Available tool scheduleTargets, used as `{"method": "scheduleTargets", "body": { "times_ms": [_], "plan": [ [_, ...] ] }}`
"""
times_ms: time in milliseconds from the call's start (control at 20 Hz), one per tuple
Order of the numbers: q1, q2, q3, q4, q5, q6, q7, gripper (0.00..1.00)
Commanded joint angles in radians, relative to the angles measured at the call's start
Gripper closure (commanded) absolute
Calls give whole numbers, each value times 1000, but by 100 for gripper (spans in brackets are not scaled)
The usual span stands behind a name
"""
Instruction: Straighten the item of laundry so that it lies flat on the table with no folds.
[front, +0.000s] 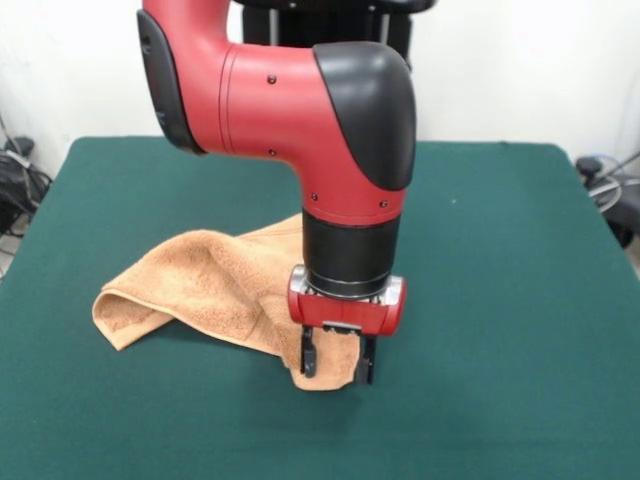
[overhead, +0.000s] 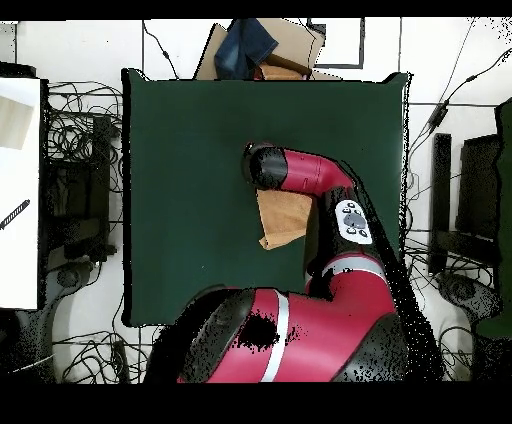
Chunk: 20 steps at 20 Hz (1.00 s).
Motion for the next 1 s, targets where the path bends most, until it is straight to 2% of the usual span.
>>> {"method": "scheduleTargets", "body": {
  "times_ms": [50, 300, 1000],
  "plan": [
    [0, 2, 77, 103, -48, -25, 50, 0],
    [5, -25, 72, 128, -45, -26, 59, 0],
    [11, 13, 75, 88, -41, 12, 39, 0]
  ]
}}
